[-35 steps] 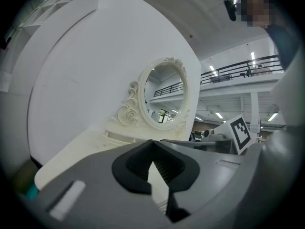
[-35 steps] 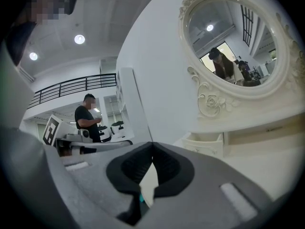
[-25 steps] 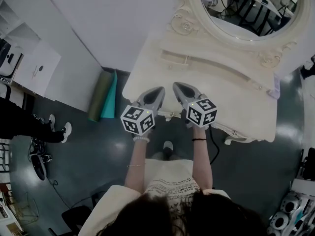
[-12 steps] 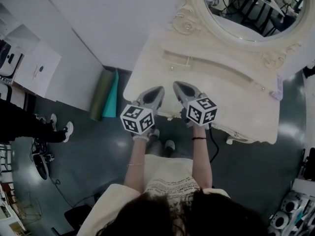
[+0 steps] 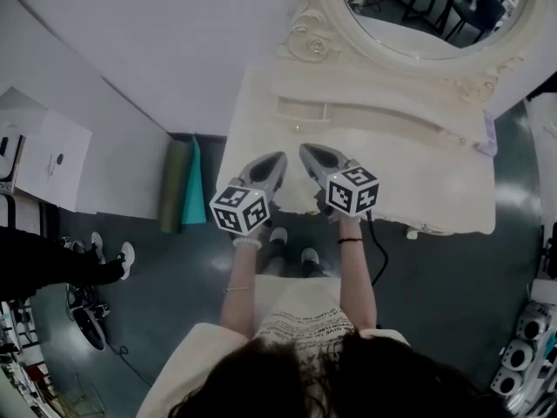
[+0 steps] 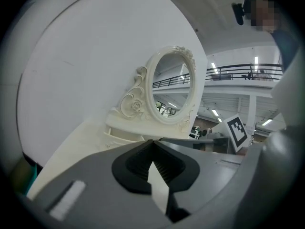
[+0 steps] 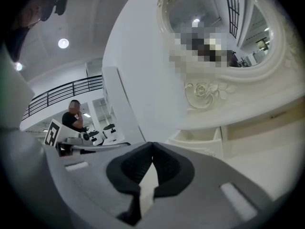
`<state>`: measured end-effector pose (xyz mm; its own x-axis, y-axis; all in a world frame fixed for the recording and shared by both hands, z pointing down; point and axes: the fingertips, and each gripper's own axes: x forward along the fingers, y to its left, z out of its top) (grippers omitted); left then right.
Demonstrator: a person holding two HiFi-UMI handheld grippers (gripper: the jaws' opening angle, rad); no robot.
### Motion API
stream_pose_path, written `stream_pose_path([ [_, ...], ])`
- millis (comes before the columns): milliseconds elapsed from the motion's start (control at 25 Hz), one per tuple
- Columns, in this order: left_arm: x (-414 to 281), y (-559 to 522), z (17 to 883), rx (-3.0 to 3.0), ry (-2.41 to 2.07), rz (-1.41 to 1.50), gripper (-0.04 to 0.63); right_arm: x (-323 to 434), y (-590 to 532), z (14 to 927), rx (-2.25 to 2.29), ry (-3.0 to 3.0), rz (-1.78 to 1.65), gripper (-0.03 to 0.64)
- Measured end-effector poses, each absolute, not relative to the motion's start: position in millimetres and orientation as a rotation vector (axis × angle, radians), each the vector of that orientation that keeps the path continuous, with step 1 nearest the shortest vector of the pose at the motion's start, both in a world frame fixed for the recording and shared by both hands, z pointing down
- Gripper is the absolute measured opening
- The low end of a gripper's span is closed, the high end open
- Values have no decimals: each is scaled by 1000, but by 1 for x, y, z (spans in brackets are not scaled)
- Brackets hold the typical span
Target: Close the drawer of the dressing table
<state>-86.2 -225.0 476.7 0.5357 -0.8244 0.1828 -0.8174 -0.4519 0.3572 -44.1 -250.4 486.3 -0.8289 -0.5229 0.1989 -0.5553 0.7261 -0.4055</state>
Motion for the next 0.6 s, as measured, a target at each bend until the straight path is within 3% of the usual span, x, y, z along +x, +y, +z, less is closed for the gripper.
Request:
stream_pose_path([
  [600,-100,-261,510,2391,-1136,54,0,-58,-284,520,1110,-2722,847,3],
])
